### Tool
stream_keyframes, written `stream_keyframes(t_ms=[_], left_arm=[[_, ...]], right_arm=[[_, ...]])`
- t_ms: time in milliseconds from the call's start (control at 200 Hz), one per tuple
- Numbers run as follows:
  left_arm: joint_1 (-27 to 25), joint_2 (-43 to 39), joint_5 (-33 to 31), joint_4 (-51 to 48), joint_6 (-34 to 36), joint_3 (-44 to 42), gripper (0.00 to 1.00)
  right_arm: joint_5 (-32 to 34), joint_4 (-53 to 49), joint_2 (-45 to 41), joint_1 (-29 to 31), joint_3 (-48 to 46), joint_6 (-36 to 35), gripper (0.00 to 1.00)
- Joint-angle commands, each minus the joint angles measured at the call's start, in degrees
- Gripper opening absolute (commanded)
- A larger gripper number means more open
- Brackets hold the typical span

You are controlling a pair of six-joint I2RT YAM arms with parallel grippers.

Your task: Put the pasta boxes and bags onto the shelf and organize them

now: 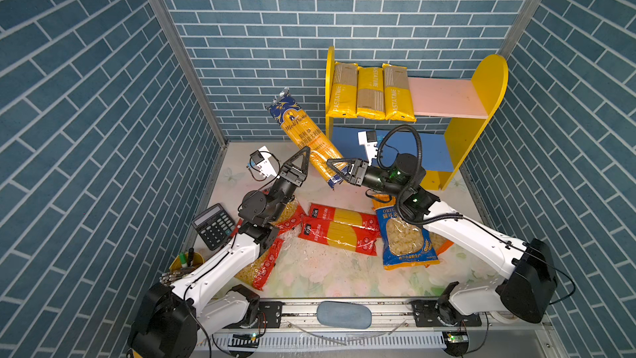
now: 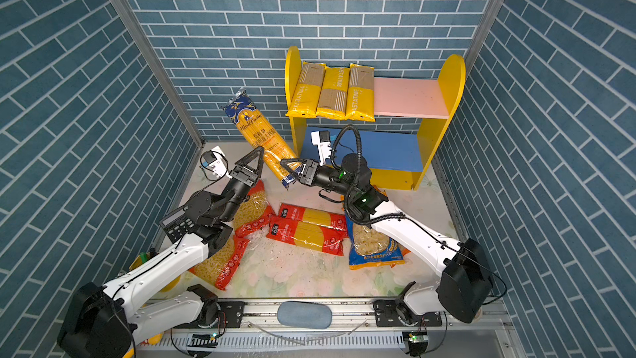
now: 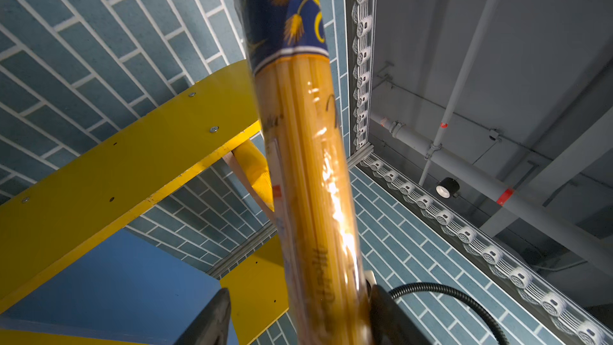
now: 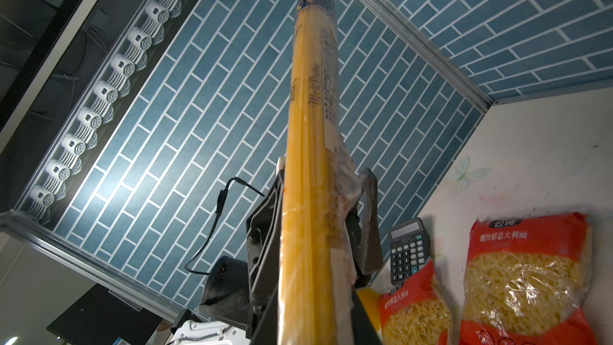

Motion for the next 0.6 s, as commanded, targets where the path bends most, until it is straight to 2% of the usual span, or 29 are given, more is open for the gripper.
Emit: stream_keyframes(t_ms=[0,130,355,450,595], left_arm=[[-0.84,-1.29,2.42,-1.61,3.19,-1.09,0.66],[-3.51,-2.15,2.12,-6.54,7.16,-1.42,0.66],[-8.20,-0.07,-0.10,-8.21,9.75,-3.76,0.65],[-9.68,1.48,-0.54,-6.87,9.50,-4.68,0.65],[-11.36,3.45,-1.04,-5.88,9.63,-5.48,0.64]], right_arm=[[0.67,9.81,-1.46,-1.48,8.00,-4.30,0.00],[1.80,5.51,-4.30,-4.20,10.39,-6.89,0.00],[7.39,-12.45,-9.70,-10.97,15.08,-13.75,0.00],[7.57,-16.96,-11.31,-15.85,16.55,-13.65,0.00],[5.32,-18.59,-12.82,-21.51,18.74,-12.52,0.00]])
